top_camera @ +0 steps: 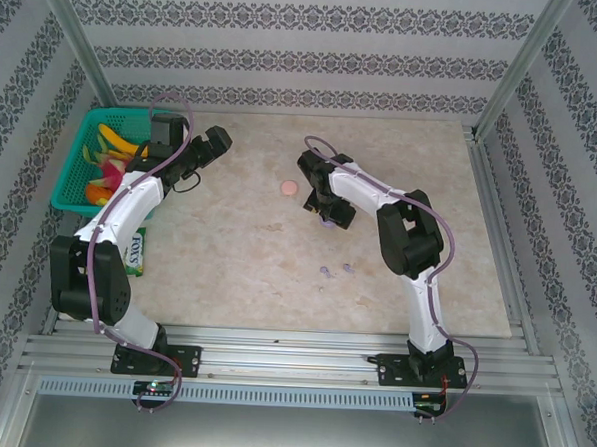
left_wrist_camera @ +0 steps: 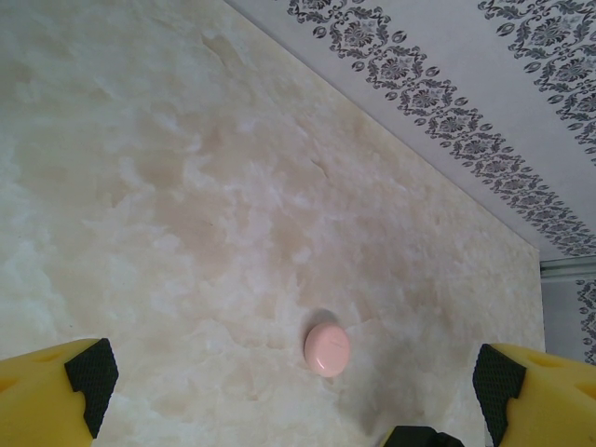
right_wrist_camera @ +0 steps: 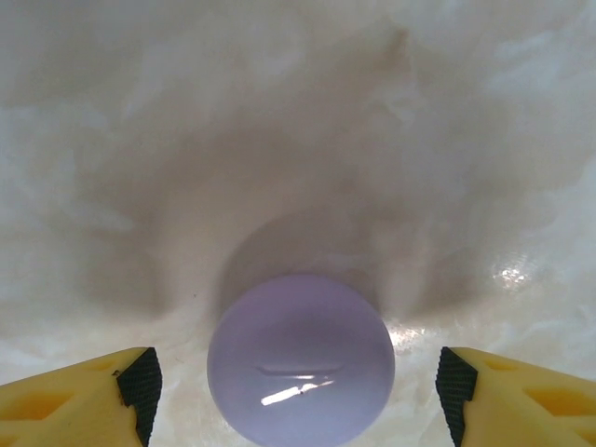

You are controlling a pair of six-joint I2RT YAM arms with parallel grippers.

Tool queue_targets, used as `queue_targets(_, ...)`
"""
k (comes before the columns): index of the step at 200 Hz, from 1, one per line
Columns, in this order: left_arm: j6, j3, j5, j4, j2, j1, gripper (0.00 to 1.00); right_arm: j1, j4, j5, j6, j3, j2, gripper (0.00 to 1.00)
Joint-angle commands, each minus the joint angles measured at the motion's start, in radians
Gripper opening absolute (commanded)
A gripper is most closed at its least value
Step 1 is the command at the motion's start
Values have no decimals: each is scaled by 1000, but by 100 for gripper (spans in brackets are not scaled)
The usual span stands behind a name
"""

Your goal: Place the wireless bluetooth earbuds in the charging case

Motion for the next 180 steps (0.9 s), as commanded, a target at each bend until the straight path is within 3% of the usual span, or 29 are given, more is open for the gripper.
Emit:
queue_targets(1,5,5,13,-7,-24,14,100,2,16,-21,8,-22,25,78)
queue_targets(83,-11,-20,25,-6,-27,13,100,2,47,-30,-22,-53,37,67)
queue_targets(148,-16,-54,46,9,-39,13,100,2,52,31,-81,-78,37,68)
queue_targets(180,-16,-70,52,14,-42,12,100,4,81,32,-110,-97,28,63)
